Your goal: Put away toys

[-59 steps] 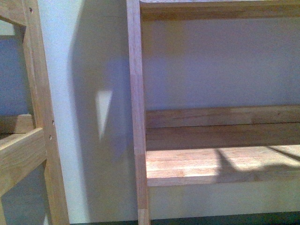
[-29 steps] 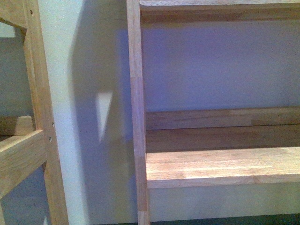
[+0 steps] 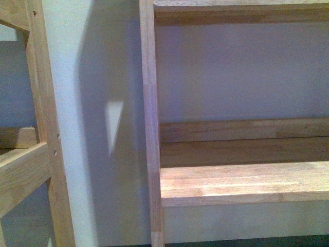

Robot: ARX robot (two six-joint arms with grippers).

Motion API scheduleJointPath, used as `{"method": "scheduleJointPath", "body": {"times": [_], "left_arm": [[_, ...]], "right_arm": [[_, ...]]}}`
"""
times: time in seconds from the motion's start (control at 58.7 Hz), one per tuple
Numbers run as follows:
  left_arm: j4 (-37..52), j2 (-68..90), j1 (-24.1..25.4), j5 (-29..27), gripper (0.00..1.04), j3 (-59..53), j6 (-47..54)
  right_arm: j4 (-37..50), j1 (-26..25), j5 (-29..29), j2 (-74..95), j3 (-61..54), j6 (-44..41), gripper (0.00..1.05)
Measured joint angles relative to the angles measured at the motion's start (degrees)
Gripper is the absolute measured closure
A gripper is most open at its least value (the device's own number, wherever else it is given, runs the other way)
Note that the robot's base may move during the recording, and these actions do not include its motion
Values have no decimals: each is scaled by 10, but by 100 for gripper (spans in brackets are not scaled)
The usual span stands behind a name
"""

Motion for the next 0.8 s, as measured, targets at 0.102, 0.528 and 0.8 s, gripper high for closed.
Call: {"method": "scheduleJointPath", "body": {"times": [0.102,0.528,0.8], "left_arm": [[0,0,0,0,6,0,0],[0,0,0,0,6,0,0],[0,0,0,0,6,0,0]], "right_arm": [[7,23,4,-12,-17,-2,101],[19,26,9,-47,-66,-2,101],[24,26,9,-60,-81,-2,101]]}}
